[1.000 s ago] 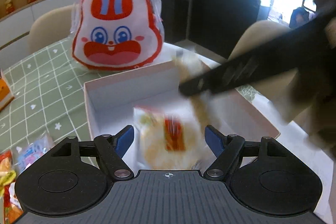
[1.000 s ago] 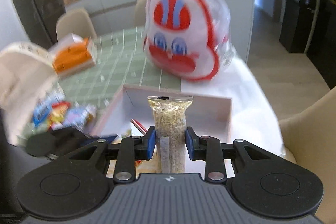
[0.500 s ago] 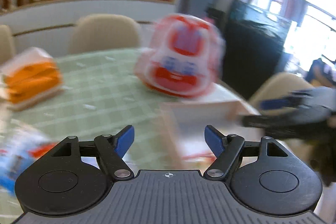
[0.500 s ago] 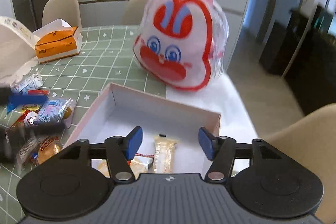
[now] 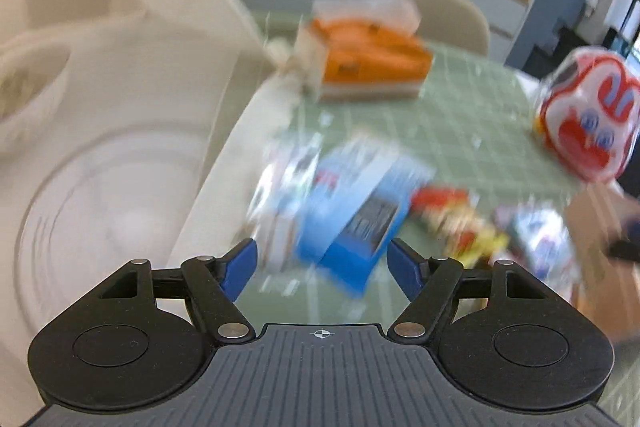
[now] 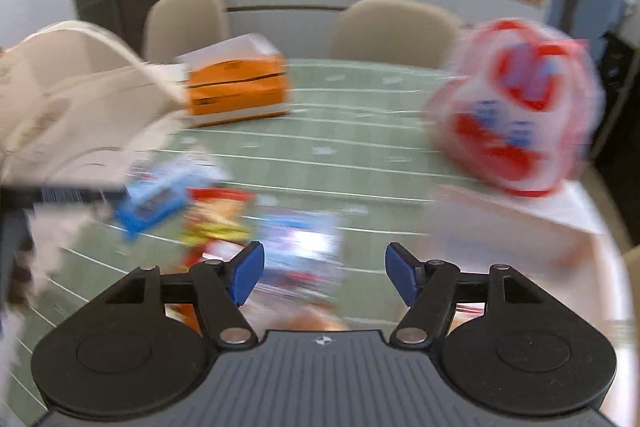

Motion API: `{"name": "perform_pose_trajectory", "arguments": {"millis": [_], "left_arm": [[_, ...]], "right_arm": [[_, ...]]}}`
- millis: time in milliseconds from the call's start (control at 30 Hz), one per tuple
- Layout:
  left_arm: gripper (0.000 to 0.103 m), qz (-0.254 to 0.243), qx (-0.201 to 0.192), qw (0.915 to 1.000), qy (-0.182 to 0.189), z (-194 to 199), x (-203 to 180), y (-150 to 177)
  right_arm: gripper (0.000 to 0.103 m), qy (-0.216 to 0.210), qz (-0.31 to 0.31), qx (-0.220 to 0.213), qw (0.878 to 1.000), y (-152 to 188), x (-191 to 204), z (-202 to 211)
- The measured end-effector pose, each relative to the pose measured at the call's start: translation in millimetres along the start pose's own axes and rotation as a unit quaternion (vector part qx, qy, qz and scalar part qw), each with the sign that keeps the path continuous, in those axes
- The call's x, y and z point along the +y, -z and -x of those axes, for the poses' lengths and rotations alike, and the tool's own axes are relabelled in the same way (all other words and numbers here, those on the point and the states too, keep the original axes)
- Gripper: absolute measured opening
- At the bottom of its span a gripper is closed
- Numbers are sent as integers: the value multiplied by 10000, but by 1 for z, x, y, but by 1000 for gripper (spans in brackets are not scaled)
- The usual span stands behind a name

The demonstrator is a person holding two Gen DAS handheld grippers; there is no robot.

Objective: Organize snacks
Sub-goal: 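Move both tools back over the snack pile toward the clear wrapped packs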

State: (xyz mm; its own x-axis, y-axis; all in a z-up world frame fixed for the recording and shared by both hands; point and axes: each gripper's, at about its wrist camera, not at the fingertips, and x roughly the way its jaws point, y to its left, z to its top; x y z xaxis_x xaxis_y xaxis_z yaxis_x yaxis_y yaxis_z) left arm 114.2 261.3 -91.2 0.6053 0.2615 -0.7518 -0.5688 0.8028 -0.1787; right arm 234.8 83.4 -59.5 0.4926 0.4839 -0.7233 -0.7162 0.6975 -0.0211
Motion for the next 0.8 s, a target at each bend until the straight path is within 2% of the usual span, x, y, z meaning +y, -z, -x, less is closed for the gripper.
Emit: {"name": "perform_pose_trajectory", "arguments": {"millis": [100,167,267,500,567,600,633,733,800], "left_arm": [[75,185,229,9994,-188,6,20,13],[73,121,391,9991,-104,4,25,16],[63,8,602,9981,91,7,33,22],[63,-87,633,9971,416,20,40,27],[63,-112,624,9968,493,24,41,29],[63,-100,621,9967,519,25,43,29],[63,-70,616,9966,544,26,44,29],[63,-51,562,9964,636,28,43,27],[63,-156,494,9960,723,30,39,26]], "right_arm": [[68,-305,-21,143,9994,-20,46,-40],[67,-537,-19,283,9982,-33,75,-67],[61,-834,101,607,9946,-54,114,-111],[61,-509,987,836,9903,-81,174,-172],[48,-396,1296,785,9877,-79,180,-171],[36,-402,1376,806,9864,-78,179,-168],[30,-491,1376,861,9855,-78,177,-164],[17,-742,1344,1054,9825,-72,165,-150],[13,-838,1362,1131,9806,-66,156,-140]]}}
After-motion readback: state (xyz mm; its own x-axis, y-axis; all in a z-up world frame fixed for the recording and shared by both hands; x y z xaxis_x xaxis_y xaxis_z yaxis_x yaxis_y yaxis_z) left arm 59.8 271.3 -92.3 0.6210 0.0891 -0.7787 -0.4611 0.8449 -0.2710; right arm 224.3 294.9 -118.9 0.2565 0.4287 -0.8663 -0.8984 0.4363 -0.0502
